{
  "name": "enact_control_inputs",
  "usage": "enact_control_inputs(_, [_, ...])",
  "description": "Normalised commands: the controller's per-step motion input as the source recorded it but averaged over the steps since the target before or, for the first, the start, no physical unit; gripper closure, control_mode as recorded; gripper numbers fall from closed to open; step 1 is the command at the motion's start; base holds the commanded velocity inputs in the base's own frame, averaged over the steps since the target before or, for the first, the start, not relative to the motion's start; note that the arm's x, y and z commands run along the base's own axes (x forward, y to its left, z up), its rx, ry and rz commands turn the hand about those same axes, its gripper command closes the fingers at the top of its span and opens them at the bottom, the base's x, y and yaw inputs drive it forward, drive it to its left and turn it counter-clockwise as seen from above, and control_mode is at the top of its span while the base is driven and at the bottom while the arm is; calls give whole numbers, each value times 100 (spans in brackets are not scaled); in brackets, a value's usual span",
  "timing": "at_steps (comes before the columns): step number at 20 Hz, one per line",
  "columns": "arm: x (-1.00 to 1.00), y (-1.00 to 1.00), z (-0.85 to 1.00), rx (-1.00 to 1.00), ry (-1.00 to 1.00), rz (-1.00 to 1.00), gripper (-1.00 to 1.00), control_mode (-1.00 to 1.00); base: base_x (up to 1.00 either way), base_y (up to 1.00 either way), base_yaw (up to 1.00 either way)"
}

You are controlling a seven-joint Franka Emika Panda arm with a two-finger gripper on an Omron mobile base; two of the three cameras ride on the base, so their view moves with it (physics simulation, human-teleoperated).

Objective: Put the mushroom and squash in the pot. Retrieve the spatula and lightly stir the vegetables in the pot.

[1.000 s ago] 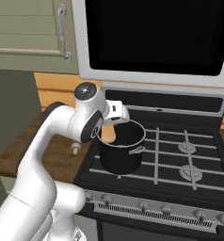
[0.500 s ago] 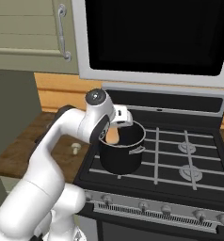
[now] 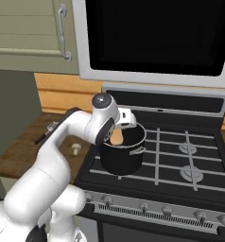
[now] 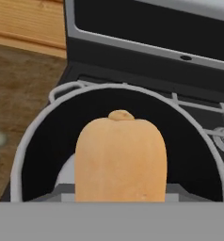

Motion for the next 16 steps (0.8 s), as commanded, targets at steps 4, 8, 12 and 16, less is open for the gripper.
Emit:
enact_control_inputs(4, [18,-4,-21,0,0,0,100,-100,0,0,0])
enact_control_inputs(8, [30,0,-28,0,0,0,100,-100,0,0,0])
enact_control_inputs(12, [41,0,-32,0,0,0,100,-100,0,0,0])
enact_control_inputs(16, [16,0,-20,0,0,0,100,-100,0,0,0])
